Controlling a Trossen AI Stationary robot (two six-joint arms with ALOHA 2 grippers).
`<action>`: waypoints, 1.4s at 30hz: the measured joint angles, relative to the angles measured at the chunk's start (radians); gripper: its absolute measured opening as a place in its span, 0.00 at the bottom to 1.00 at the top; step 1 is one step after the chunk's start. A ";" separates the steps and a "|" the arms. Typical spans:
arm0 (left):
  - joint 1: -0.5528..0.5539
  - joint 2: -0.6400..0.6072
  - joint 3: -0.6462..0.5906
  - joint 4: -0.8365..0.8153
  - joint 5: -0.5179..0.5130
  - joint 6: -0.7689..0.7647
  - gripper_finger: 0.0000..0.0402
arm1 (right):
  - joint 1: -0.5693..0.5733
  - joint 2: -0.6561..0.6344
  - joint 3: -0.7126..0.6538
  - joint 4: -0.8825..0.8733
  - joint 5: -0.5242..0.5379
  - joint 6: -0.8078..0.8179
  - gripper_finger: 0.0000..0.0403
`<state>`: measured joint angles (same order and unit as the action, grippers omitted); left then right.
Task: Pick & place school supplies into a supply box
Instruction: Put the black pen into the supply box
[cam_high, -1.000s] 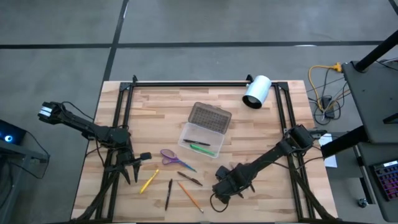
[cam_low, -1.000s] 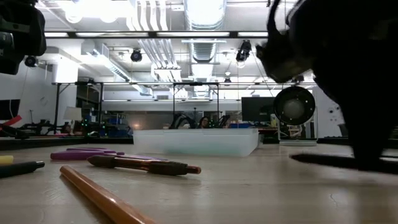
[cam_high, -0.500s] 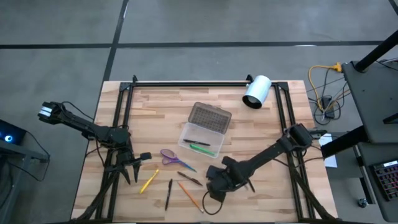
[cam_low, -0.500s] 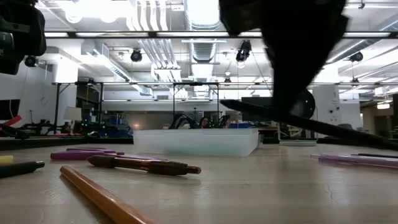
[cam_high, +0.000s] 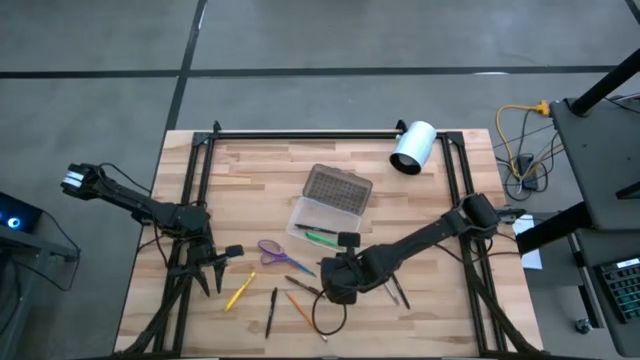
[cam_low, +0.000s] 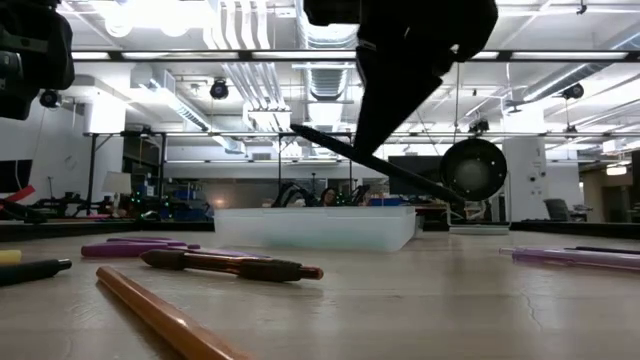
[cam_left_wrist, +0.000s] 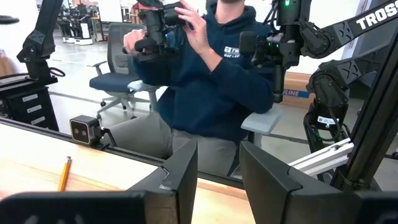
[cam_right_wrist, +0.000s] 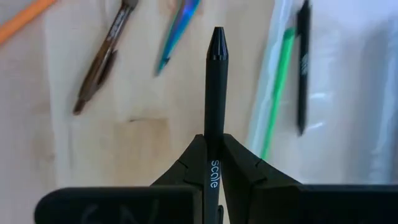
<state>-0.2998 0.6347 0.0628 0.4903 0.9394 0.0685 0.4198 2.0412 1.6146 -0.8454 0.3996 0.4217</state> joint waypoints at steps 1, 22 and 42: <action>0.000 0.000 0.000 0.000 0.000 0.000 0.26 | -0.003 0.000 0.003 0.005 0.008 -0.035 0.04; 0.000 0.000 0.000 0.000 0.000 0.000 0.26 | -0.006 -0.002 -0.015 0.078 0.661 -0.351 0.04; 0.000 0.000 0.000 0.000 0.000 0.000 0.26 | -0.006 0.043 -0.022 0.142 0.867 -0.399 0.04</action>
<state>-0.2997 0.6350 0.0628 0.4900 0.9394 0.0685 0.4141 2.0846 1.5929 -0.7036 1.2670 0.0224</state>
